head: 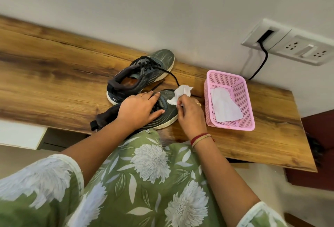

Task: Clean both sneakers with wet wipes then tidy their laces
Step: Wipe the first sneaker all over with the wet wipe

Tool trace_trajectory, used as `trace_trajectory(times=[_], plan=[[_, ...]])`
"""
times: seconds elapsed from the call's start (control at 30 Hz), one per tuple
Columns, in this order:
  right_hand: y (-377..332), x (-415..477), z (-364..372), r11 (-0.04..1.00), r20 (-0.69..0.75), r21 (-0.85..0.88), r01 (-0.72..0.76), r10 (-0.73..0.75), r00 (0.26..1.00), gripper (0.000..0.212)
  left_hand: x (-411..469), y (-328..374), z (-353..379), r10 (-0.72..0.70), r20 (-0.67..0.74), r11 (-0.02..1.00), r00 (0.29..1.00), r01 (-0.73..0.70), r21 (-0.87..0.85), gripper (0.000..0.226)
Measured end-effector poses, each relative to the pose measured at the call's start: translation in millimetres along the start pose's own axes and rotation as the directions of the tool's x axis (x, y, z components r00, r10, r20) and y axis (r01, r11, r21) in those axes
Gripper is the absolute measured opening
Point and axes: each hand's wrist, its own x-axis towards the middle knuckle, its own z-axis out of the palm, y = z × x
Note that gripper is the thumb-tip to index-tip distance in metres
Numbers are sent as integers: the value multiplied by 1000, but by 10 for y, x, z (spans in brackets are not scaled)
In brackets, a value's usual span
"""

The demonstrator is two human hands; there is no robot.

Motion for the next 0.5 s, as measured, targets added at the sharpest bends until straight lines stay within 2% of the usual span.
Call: trace_trajectory(times=[0.17, 0.3, 0.4, 0.5], plan=[[100, -12, -15, 996, 48, -27, 91, -90, 995, 23, 2, -10, 5, 8, 2, 1000, 1000, -8, -3, 67], [74, -56, 76, 974, 117, -94, 207, -196, 974, 19, 2, -18, 12, 16, 6, 1000, 1000, -16, -10, 67], [65, -5, 103, 963, 110, -203, 176, -156, 982, 32, 1, -17, -4, 8, 19, 1000, 1000, -8, -18, 68], [48, -23, 116, 954, 209, -259, 153, -100, 973, 41, 6, -10, -10, 2, 25, 1000, 1000, -1, -16, 69]])
